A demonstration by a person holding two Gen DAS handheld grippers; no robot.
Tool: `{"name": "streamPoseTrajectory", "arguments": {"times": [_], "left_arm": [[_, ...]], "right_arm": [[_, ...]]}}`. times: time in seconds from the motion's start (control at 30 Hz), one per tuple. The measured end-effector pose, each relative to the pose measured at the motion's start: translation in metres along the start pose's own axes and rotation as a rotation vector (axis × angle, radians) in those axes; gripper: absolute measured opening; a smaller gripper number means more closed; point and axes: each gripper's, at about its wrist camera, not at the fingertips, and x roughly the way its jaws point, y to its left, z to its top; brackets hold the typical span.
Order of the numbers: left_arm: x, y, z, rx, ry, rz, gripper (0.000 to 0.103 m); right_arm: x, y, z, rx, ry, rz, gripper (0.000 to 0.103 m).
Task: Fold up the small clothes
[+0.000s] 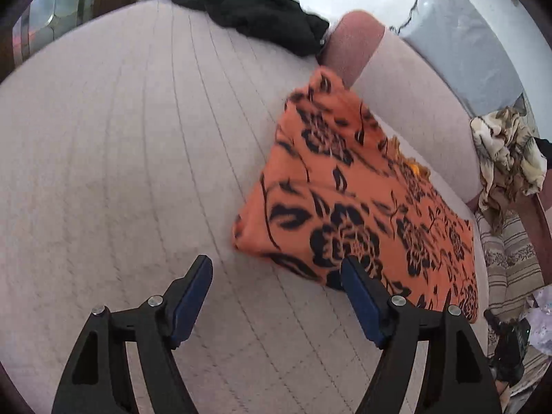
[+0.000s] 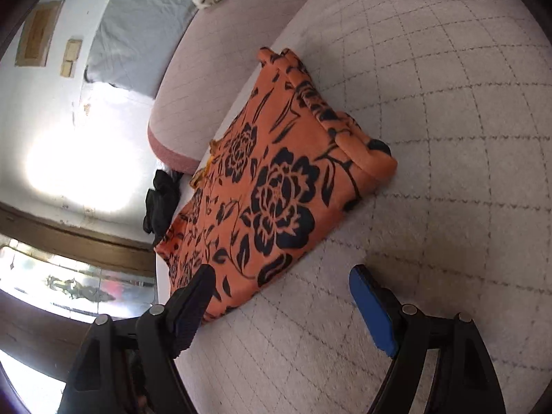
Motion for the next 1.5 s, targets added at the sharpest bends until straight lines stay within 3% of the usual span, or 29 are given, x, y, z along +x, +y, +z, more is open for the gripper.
{"name": "streamPoseTrajectory", "arguments": {"times": [0.07, 0.17, 0.2, 0.23, 0.27, 0.3, 0.33, 0.37, 0.4, 0.47, 0.63, 0.73, 0.83, 0.87, 0.93, 0.97, 1.0, 1.03, 1.07, 1.1, 1.17, 1.2, 1.23, 1.3, 1.37, 1.43, 1.5], "left_arm": [[0.001, -0.012, -0.004, 0.005, -0.08, 0.037, 0.077], [0.012, -0.017, 0.011, -0.09, -0.085, 0.028, 0.077], [0.016, -0.017, 0.015, -0.115, -0.09, 0.03, 0.071], [0.02, -0.019, 0.019, -0.12, -0.088, 0.068, 0.04], [0.026, -0.022, 0.024, -0.103, -0.081, 0.099, 0.022], [0.032, -0.025, 0.029, -0.092, -0.06, 0.087, 0.019], [0.033, -0.028, 0.033, -0.094, -0.061, 0.096, 0.018], [0.033, -0.032, 0.037, -0.088, -0.058, 0.096, 0.017], [0.03, -0.037, 0.041, -0.076, -0.066, 0.091, 0.017], [0.016, -0.048, 0.051, -0.041, -0.103, 0.082, 0.016], [-0.043, -0.07, 0.063, 0.017, -0.224, 0.033, 0.015], [-0.076, -0.072, 0.049, 0.026, -0.257, -0.01, 0.015], [-0.094, -0.054, 0.012, 0.004, -0.237, -0.018, 0.016], [-0.09, -0.046, -0.002, 0.007, -0.21, -0.004, 0.017], [-0.063, -0.024, -0.03, 0.004, -0.127, 0.044, 0.03], [-0.042, -0.01, -0.042, -0.003, -0.053, 0.074, 0.034], [-0.023, 0.007, -0.051, -0.037, 0.035, 0.1, 0.034], [-0.025, 0.02, -0.055, -0.062, -0.01, 0.032, 0.036], [-0.033, 0.023, -0.054, -0.065, -0.03, 0.012, 0.038], [-0.04, 0.023, -0.05, -0.064, -0.022, 0.043, 0.044], [-0.062, 0.022, -0.041, -0.078, -0.081, 0.085, 0.05], [-0.074, 0.021, -0.036, -0.077, -0.129, 0.089, 0.053], [-0.085, 0.018, -0.032, -0.063, -0.173, 0.103, 0.055], [-0.098, 0.008, -0.027, -0.022, -0.229, 0.119, 0.055], [-0.102, -0.007, -0.026, 0.038, -0.248, 0.094, 0.056], [-0.096, -0.025, -0.027, 0.104, -0.241, 0.058, 0.056], [-0.084, -0.041, -0.03, 0.178, -0.222, 0.028, 0.06]], "right_arm": [[0.007, 0.006, 0.011, 0.021, -0.037, 0.023, 0.083], [0.019, 0.0, 0.026, 0.144, -0.1, -0.021, 0.082], [0.02, -0.002, 0.03, 0.178, -0.132, -0.025, 0.082], [0.022, -0.001, 0.033, 0.2, -0.158, -0.036, 0.082], [0.024, 0.001, 0.037, 0.199, -0.17, -0.049, 0.082], [0.028, 0.004, 0.042, 0.189, -0.18, -0.053, 0.074], [0.034, 0.003, 0.045, 0.201, -0.175, -0.058, 0.047], [0.042, 0.0, 0.048, 0.221, -0.145, -0.064, 0.027], [0.05, -0.001, 0.051, 0.224, -0.121, -0.07, 0.018], [0.053, 0.008, 0.057, 0.177, -0.117, -0.095, 0.016], [0.01, 0.069, 0.061, 0.02, -0.17, -0.035, 0.014], [-0.022, 0.097, 0.054, -0.031, -0.198, -0.002, 0.014], [-0.057, 0.097, 0.027, -0.056, -0.191, 0.016, 0.014], [-0.065, 0.092, 0.014, -0.075, -0.176, -0.003, 0.014], [-0.071, 0.064, -0.014, -0.063, -0.144, -0.052, 0.019], [-0.071, 0.044, -0.025, -0.045, -0.131, -0.081, 0.02], [-0.069, 0.018, -0.036, -0.019, -0.107, -0.137, 0.029], [-0.066, -0.006, -0.044, 0.028, -0.071, -0.198, 0.038], [-0.066, -0.03, -0.052, 0.091, -0.039, -0.228, 0.038], [-0.076, -0.047, -0.058, 0.137, -0.066, -0.13, 0.037], [-0.099, -0.052, -0.061, 0.138, -0.111, -0.171, 0.039], [-0.108, -0.048, -0.06, 0.117, -0.138, -0.214, 0.054], [-0.121, -0.044, -0.058, 0.102, -0.178, -0.239, 0.061], [-0.138, -0.031, -0.052, 0.063, -0.224, -0.199, 0.061], [-0.139, -0.007, -0.048, -0.007, -0.215, -0.152, 0.062], [-0.126, 0.019, -0.045, -0.083, -0.167, -0.1, 0.072], [-0.102, 0.039, -0.044, -0.131, -0.1, -0.055, 0.073]]}}
